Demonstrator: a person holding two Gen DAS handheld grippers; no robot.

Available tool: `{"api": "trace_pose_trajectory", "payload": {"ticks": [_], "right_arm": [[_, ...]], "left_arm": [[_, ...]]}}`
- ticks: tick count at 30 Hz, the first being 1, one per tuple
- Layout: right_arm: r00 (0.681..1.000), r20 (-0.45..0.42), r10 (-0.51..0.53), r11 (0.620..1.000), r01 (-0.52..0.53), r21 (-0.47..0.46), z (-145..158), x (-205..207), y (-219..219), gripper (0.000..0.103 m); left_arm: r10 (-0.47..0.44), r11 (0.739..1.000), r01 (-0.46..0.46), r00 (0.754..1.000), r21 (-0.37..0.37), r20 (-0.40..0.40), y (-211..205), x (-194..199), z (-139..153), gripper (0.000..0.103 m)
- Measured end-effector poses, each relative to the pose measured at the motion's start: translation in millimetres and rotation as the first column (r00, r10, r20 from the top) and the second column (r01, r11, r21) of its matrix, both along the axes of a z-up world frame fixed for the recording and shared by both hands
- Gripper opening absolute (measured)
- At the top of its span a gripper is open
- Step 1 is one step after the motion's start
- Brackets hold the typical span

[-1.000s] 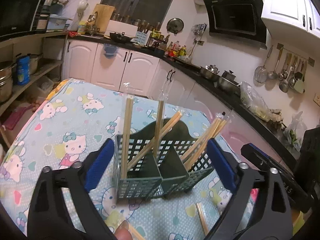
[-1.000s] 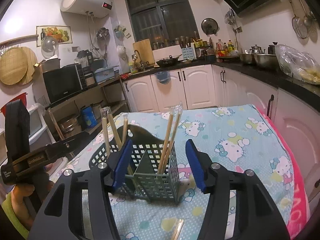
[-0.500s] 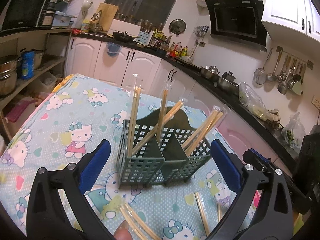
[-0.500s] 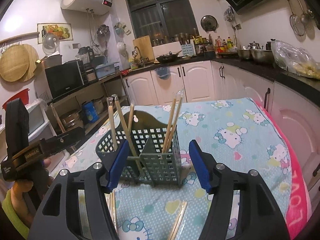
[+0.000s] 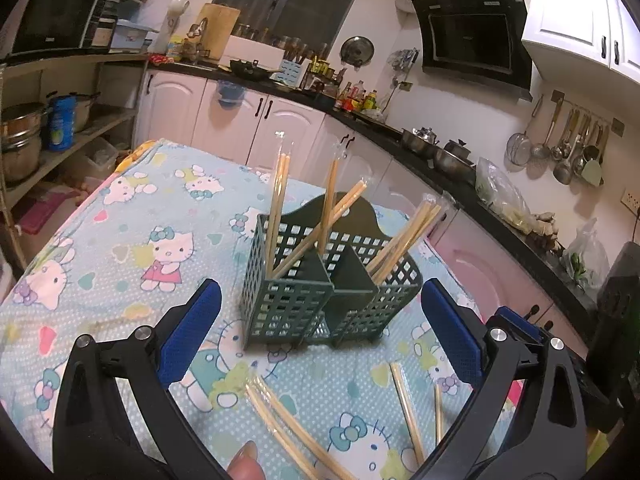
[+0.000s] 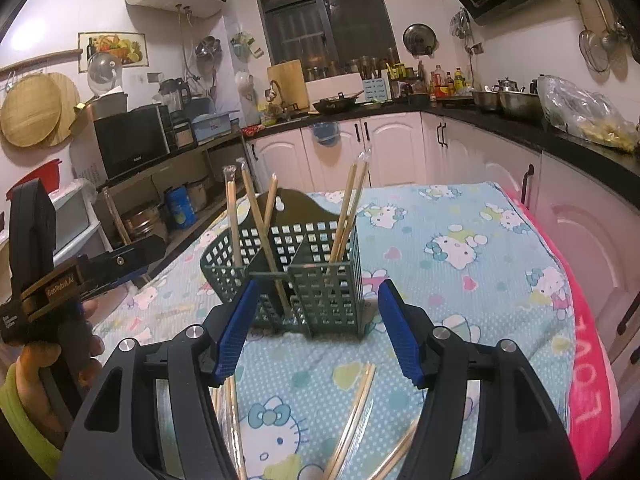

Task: Organize utensils
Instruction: 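Pull both open tools back from the caddy over the remaining chopsticks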

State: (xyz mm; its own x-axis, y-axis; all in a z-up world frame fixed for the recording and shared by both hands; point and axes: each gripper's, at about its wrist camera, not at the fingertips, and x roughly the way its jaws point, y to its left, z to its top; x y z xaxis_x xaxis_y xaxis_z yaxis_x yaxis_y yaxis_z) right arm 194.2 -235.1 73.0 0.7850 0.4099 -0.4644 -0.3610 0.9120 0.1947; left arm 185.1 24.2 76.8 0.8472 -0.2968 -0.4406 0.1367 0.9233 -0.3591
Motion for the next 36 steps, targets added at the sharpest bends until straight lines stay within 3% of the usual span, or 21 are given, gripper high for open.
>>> {"api": "trace_pose_trajectory", "payload": {"ticks": [36], "right_arm": [[0.989,-0.147,0.027,0.996,-0.039,-0.083,-51,-25,2,0.060]], "left_arm": [[-0.008,0.998,0.020,0.982,0.059,-0.186,1,-40,-66,0.091]]}}
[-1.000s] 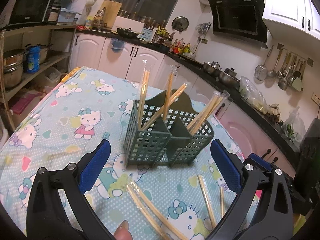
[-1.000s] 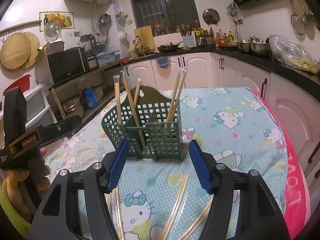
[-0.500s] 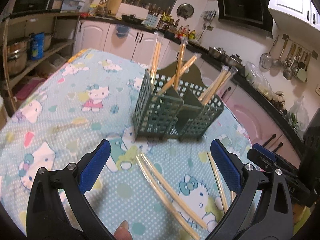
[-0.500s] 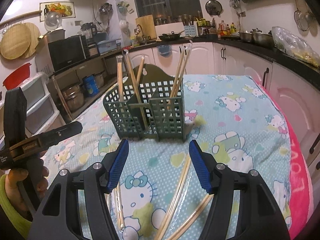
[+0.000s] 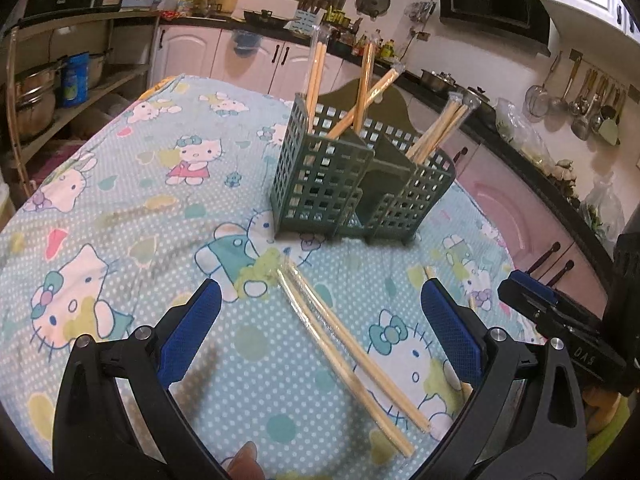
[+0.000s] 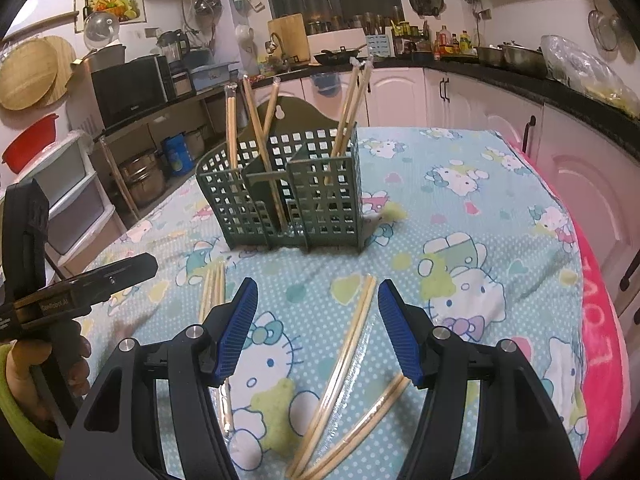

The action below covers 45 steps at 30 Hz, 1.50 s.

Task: Organize utensils
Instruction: 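Pull both open tools back from the caddy over the remaining chopsticks, then close the left tool on a wrapped chopstick while the right tool grasps another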

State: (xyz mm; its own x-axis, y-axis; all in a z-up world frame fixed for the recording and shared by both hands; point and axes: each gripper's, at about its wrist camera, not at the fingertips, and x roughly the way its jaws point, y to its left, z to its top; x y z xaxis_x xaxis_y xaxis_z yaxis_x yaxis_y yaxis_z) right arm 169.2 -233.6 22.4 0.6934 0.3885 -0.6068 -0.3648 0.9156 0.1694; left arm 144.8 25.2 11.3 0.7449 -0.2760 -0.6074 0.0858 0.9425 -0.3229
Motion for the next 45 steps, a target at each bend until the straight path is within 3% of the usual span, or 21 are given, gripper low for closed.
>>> {"api": "trace_pose_trajectory", "payload": {"ticks": [10,17,22,31,41,45], "right_arm": [[0.999,-0.046,-0.016,1.000,0.015,-0.022,-15,4,-6,0.060],[0.997,-0.079,-0.027,0.999,0.023,-0.049,-25,11,-4,0.060],[0.995,-0.098,-0.033,0.998,0.028,-0.059,-31,17,-4,0.060],[0.988,-0.148,-0.033,0.992,0.015,-0.122,-44,36,6,0.060],[0.980,-0.194,-0.040,0.987,0.009,-0.159,-54,61,14,0.060],[0.978,-0.207,-0.035,0.985,-0.001,-0.172,-57,71,18,0.060]], "left_arm": [[-0.016,0.999,0.020,0.995,0.040,-0.099,-5,5,-25,0.090],[-0.033,0.998,0.041,0.983,0.043,-0.181,-9,10,-44,0.064],[-0.027,0.998,0.038,0.978,0.051,-0.205,-10,17,-50,0.060],[0.010,0.988,0.027,0.971,0.154,-0.239,-14,35,-55,0.046],[0.022,0.987,0.019,0.968,0.162,-0.249,-4,52,-55,0.026],[0.026,0.990,0.011,0.965,0.138,-0.260,4,58,-55,0.023]]}}
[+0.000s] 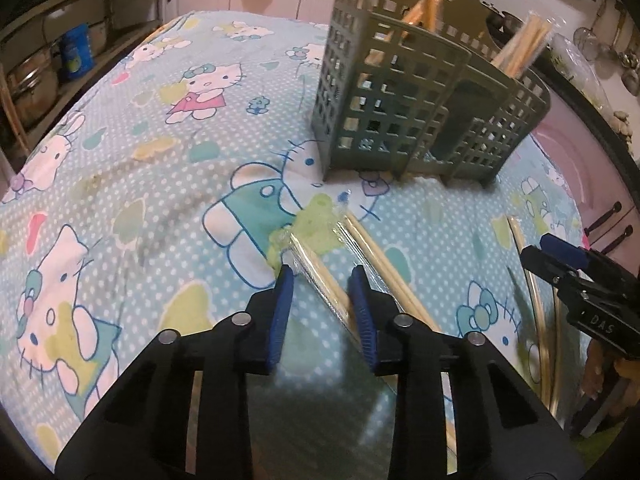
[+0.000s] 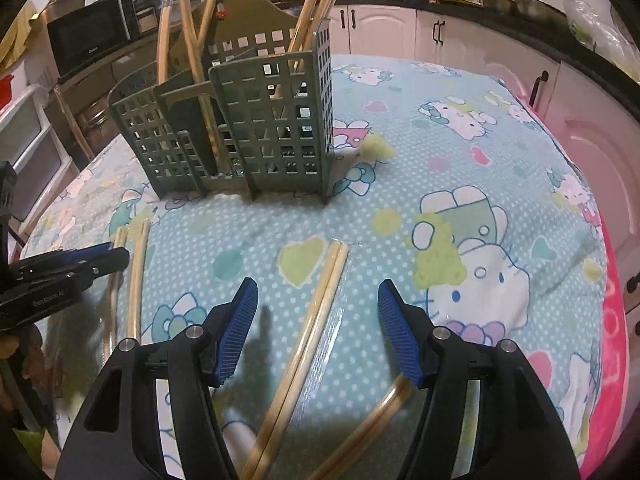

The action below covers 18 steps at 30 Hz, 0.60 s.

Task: Organize utensils
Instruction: 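Close the left tool on a wrapped chopstick while the right tool grasps another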

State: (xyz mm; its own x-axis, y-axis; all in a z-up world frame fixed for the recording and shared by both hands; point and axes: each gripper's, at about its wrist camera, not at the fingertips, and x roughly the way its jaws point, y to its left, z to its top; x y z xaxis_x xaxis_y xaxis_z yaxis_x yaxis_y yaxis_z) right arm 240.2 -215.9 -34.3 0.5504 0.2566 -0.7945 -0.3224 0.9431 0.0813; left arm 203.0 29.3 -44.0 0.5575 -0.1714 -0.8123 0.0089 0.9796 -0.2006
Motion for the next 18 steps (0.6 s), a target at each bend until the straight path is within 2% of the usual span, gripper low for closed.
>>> {"api": "trace_pose_trajectory", "payload": {"ticks": [5,7,8,14,15,18], "right_arm": [[0.999,-0.042,-0.021,1.000,0.021,-0.002,-5,18,1,0.058],[0.997,-0.076,-0.034,0.999,0.034,0.001,-10,27,0,0.047],[0.996,-0.084,-0.039,0.999,0.040,0.004,-12,31,0,0.046],[0.994,-0.088,-0.057,0.998,0.055,-0.024,-13,42,3,0.028],[0.995,-0.087,-0.054,0.998,0.052,-0.028,-13,43,4,0.022],[0.996,-0.078,-0.043,0.999,0.040,-0.036,-12,44,7,0.015]], "left_arm": [[0.013,0.999,-0.014,1.000,-0.038,-0.007,6,9,-2,0.022],[0.021,0.998,-0.021,1.000,-0.056,-0.011,9,13,-2,0.020],[0.026,0.997,-0.026,1.000,-0.069,-0.015,11,16,-2,0.019],[0.046,0.992,-0.049,0.999,-0.112,-0.027,19,28,-3,0.013],[0.048,0.992,-0.051,0.998,-0.115,-0.027,19,29,-3,0.013],[0.053,0.989,-0.056,0.998,-0.135,-0.031,23,34,-3,0.010]]}}
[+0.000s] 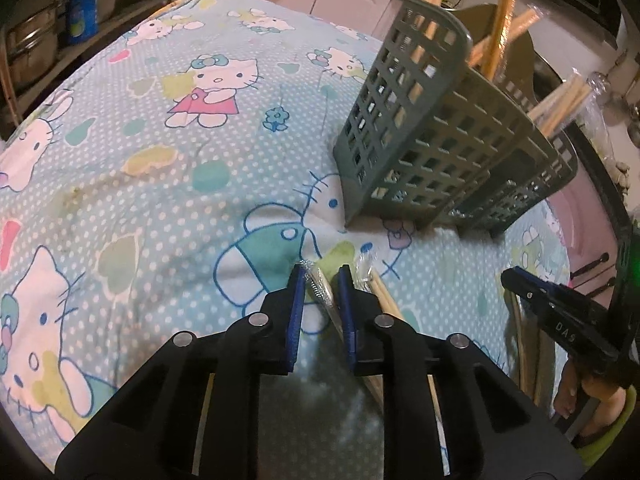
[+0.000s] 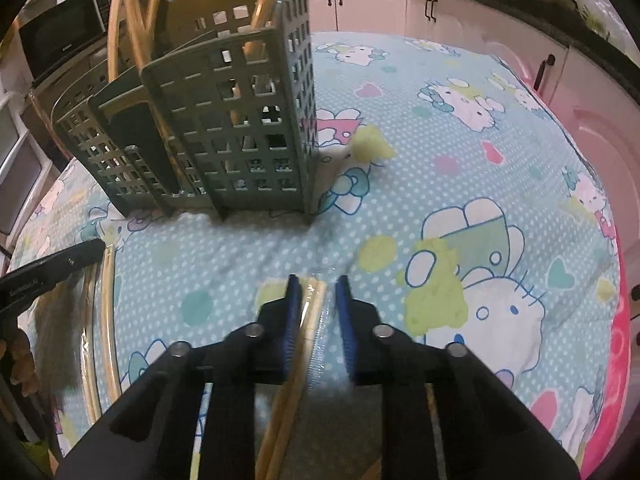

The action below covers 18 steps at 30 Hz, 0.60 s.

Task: Organize utensils
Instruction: 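Close the left tool on a wrapped chopstick while the right tool grasps another, then raise both held chopsticks upright and carry them above the green caddy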

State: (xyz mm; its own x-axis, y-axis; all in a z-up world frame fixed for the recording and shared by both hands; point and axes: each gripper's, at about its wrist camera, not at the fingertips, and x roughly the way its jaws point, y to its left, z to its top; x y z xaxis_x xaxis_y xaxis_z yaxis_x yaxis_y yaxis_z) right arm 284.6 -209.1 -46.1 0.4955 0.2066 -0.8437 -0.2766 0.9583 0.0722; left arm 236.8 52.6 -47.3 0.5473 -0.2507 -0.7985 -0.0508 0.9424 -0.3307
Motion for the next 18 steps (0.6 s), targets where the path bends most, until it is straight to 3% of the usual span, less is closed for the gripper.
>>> {"api": "trace_pose_trajectory", "payload": {"ticks": [8,18], "right_arm": [[1.000,0.030,-0.008,0.997,0.006,0.077,17,-7,-7,0.013],[0.998,0.070,-0.002,0.989,-0.008,0.145,43,-27,-15,0.007]], "left_arm": [[0.015,0.999,-0.015,1.000,-0.043,0.011,9,2,5,0.004],[-0.003,0.998,0.009,0.994,-0.061,0.105,7,-19,39,0.003]]}}
